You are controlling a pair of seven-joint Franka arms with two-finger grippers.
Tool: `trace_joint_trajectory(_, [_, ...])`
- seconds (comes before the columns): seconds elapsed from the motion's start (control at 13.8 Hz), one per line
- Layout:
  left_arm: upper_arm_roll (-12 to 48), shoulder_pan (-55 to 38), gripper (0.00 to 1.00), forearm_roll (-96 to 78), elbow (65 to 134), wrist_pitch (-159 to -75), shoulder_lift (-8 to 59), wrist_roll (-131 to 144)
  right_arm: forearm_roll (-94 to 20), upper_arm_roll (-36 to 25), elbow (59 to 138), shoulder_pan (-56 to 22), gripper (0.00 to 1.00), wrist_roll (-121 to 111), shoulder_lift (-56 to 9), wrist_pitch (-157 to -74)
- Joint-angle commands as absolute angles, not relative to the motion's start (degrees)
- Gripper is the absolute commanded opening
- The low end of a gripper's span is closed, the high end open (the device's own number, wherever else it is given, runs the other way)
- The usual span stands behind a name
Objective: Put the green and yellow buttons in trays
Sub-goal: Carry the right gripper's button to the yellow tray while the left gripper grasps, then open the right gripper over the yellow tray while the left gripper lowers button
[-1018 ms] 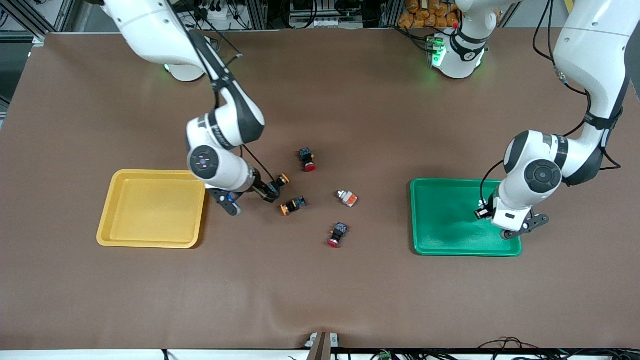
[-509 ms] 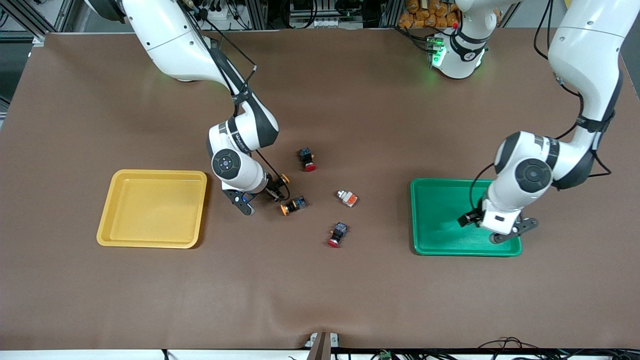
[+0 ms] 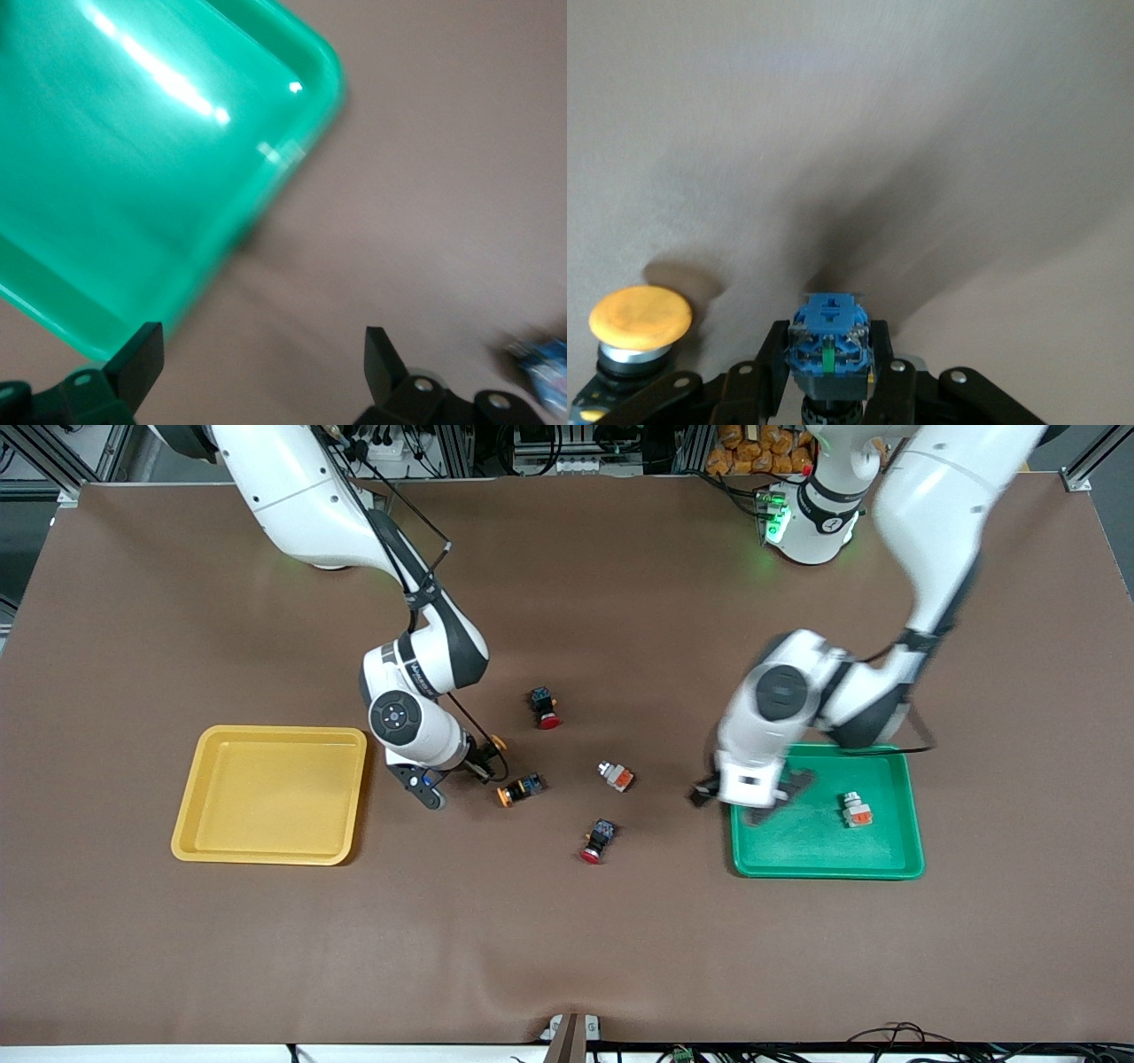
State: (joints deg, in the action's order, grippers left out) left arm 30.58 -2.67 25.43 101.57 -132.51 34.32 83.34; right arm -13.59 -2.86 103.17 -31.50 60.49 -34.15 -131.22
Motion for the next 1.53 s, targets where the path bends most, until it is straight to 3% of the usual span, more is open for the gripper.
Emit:
trace_joint_trajectory(0.0, [29.54,-10.78,1.00,25.57,91.69,-131.31,42.17,94.09,-10.64,-6.14,103.54,-28.58,0.00,51.72,-26.65,-119.58])
trace_joint_trajectory(0.29, [22.79,-20.54,1.00,25.49,89.83,-133.32,45.34,100.62,-8.54,-9.04,103.45,-22.16,0.00,37.65,-21.80,-110.93])
trace_joint_trajectory(0.51, [19.78,-24.25,1.00,25.75,89.12,-134.38,47.11,102.13,-4.22,-10.64,103.45,-12.35,0.00,20.55,-22.67,-112.05])
trace_joint_trajectory(0.58, [19.86,-24.26,0.76,25.66,89.12,-134.56,47.63,102.13,-4.57,-10.55,103.27,-7.69,0.00,11.95,-23.37,-112.84])
trace_joint_trajectory(0.73, [19.78,-24.26,0.07,25.75,89.12,-134.56,47.99,101.87,-5.44,-10.46,103.18,-1.26,0.00,-0.91,-26.52,-116.69])
trace_joint_trajectory(0.8, [19.78,-24.26,0.00,25.84,89.12,-134.56,47.90,101.52,-5.80,-10.46,103.18,0.07,0.00,-3.14,-28.28,-118.81])
trace_joint_trajectory(1.09, [19.78,-22.94,0.00,25.67,88.86,-133.78,45.28,99.24,-11.06,-10.37,103.53,0.53,0.00,-3.95,-31.81,-122.17])
trace_joint_trajectory(1.31, [23.97,-16.02,0.00,24.79,88.68,-127.99,40.09,91.96,-11.16,-10.37,104.32,1.40,0.00,-6.67,-34.01,-125.50])
trace_joint_trajectory(1.38, [24.95,-12.60,0.00,24.35,89.03,-125.18,37.90,90.11,-11.16,-10.37,104.24,1.49,0.12,-6.77,-34.01,-125.33])
trace_joint_trajectory(1.45, [26.27,-9.09,0.00,24.08,89.29,-122.37,36.40,86.00,-11.16,-10.37,104.15,1.32,0.65,-6.68,-34.01,-125.16])
